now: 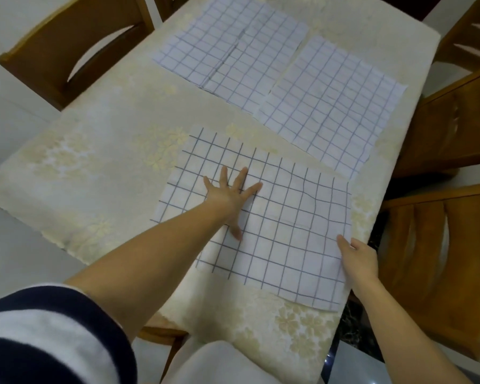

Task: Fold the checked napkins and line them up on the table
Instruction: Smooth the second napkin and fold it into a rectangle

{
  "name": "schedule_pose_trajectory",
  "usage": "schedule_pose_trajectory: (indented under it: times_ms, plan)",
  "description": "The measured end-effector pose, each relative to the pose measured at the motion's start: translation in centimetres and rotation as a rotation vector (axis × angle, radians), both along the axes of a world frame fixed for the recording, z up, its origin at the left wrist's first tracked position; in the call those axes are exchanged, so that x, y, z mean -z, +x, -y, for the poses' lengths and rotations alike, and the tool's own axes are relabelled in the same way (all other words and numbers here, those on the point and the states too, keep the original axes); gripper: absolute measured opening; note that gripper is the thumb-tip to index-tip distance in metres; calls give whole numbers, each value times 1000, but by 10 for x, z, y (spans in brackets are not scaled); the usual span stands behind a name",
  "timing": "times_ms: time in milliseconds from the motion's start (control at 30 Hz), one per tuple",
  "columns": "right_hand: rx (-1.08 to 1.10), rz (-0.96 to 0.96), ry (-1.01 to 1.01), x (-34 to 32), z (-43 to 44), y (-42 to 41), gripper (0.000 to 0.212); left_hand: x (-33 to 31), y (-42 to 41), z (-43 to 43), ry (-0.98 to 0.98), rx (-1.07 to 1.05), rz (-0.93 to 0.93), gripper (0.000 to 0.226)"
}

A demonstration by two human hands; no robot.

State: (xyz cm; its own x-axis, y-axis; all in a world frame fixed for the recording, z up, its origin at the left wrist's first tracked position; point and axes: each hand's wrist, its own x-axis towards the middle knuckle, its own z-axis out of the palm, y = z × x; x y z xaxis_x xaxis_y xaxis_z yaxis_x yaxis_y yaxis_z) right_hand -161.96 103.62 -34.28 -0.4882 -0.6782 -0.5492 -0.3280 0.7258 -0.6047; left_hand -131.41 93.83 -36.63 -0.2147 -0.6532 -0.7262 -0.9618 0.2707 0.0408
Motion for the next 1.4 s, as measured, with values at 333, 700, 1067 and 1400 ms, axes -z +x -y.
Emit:
schedule_pose_trajectory:
  times_ms: [333,700,1067,1400]
  plan:
    - [25,33,-158,-20,-8,3,48,-17,-20,-2,105,-109,80,166]
    - [74,215,-67,-17,-17,1,58,-17,-25,-2,106,-147,73,172]
    - [21,92,-109,-25,-47,11,49,-15,-26,-1,104,-163,67,171]
    - [-81,21,-522,-100,-48,90,35,-13,-23,-1,98,-159,44,173]
